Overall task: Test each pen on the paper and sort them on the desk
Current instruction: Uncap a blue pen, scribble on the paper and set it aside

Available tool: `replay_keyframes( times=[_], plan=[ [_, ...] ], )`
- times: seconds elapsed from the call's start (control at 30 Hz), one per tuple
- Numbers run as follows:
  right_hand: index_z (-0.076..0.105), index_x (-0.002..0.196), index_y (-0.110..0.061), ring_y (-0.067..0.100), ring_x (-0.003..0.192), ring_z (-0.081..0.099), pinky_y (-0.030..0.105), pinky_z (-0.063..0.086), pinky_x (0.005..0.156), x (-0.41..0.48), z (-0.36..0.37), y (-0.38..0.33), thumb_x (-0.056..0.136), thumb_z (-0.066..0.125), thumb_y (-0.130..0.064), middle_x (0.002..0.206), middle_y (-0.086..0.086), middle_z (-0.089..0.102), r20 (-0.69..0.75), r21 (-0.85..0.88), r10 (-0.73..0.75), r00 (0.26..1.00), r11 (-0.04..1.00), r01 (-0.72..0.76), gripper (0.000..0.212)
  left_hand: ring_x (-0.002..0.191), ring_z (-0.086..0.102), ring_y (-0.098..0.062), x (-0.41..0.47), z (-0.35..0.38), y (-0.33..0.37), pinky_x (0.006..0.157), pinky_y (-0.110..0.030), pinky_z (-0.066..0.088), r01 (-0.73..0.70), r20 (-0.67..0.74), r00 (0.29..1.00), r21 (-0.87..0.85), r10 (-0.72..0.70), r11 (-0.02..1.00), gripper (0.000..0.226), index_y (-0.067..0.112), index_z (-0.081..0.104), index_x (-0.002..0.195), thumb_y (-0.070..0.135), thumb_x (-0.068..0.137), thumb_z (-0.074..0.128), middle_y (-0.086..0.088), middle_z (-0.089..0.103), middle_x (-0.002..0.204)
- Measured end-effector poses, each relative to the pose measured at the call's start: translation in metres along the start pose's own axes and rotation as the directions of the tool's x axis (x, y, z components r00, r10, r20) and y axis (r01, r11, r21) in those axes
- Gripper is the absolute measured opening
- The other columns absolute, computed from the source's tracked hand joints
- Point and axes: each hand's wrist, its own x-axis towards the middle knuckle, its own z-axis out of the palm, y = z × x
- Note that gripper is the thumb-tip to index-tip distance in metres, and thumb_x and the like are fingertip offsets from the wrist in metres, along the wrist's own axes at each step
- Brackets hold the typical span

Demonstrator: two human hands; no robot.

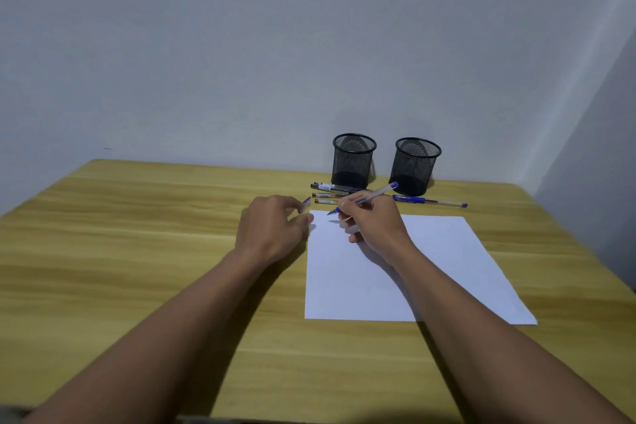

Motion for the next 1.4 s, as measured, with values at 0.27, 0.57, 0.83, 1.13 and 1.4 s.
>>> replay_keyframes(
  times=[0.27, 0.57, 0.83, 1.13, 1.4],
  plan=[
    [0.068, 0.087, -0.007, 0.019, 0.063, 0.064, 0.031, 0.055, 0.051, 0.007, 0.015, 0.005, 0.094, 0.070, -0.012, 0.073, 0.013, 0.070, -0.042, -0.069, -0.091, 0.995, 0.994, 0.088, 0.008, 0.126, 0.052, -0.032, -0.014, 0.009, -0.012, 0.099, -0.050, 0.044, -0.009, 0.100, 0.995, 0.147, -0.006, 0.989, 0.064, 0.038, 0.069, 0.119, 0.077, 0.072, 0.049, 0.001, 0.066, 0.129],
    [0.069, 0.085, -0.007, 0.018, 0.057, 0.061, 0.031, 0.049, 0.051, 0.019, 0.020, 0.019, 0.090, 0.074, -0.013, 0.063, 0.009, 0.067, 0.007, -0.058, -0.055, 0.998, 0.997, 0.055, 0.010, 0.145, 0.032, -0.028, -0.017, 0.008, -0.012, 0.114, -0.054, 0.022, 0.012, 0.116, 0.993, 0.132, -0.028, 0.991, 0.057, 0.041, 0.064, 0.127, 0.071, 0.080, 0.056, 0.000, 0.051, 0.148],
    [0.071, 0.089, -0.016, 0.017, 0.070, 0.066, 0.025, 0.051, 0.055, 0.023, 0.024, 0.024, 0.093, 0.075, -0.021, 0.083, 0.007, 0.074, -0.044, -0.142, -0.119, 0.992, 0.984, 0.111, 0.008, 0.145, 0.032, -0.029, -0.018, 0.007, -0.011, 0.114, -0.054, 0.024, 0.009, 0.118, 0.993, 0.132, -0.025, 0.991, 0.057, 0.041, 0.064, 0.127, 0.071, 0.080, 0.056, -0.001, 0.050, 0.149],
    [0.067, 0.076, -0.015, 0.022, 0.056, 0.058, 0.031, 0.045, 0.053, 0.026, 0.023, 0.029, 0.087, 0.071, -0.010, 0.062, 0.009, 0.063, 0.012, -0.077, -0.059, 0.998, 0.995, 0.060, 0.012, 0.145, 0.032, -0.027, -0.019, 0.006, -0.010, 0.114, -0.051, 0.023, 0.024, 0.122, 0.992, 0.123, -0.039, 0.992, 0.057, 0.042, 0.064, 0.127, 0.072, 0.079, 0.056, 0.000, 0.051, 0.148],
    [0.070, 0.080, -0.017, 0.022, 0.063, 0.062, 0.032, 0.048, 0.054, 0.028, 0.021, 0.028, 0.091, 0.075, -0.017, 0.071, 0.011, 0.070, -0.047, -0.014, -0.097, 0.994, 0.995, 0.097, 0.012, 0.144, 0.033, -0.029, -0.022, 0.003, -0.005, 0.113, -0.051, 0.022, 0.011, 0.116, 0.993, 0.139, -0.028, 0.990, 0.054, 0.040, 0.063, 0.128, 0.068, 0.083, 0.056, 0.001, 0.056, 0.141]
  ],
)
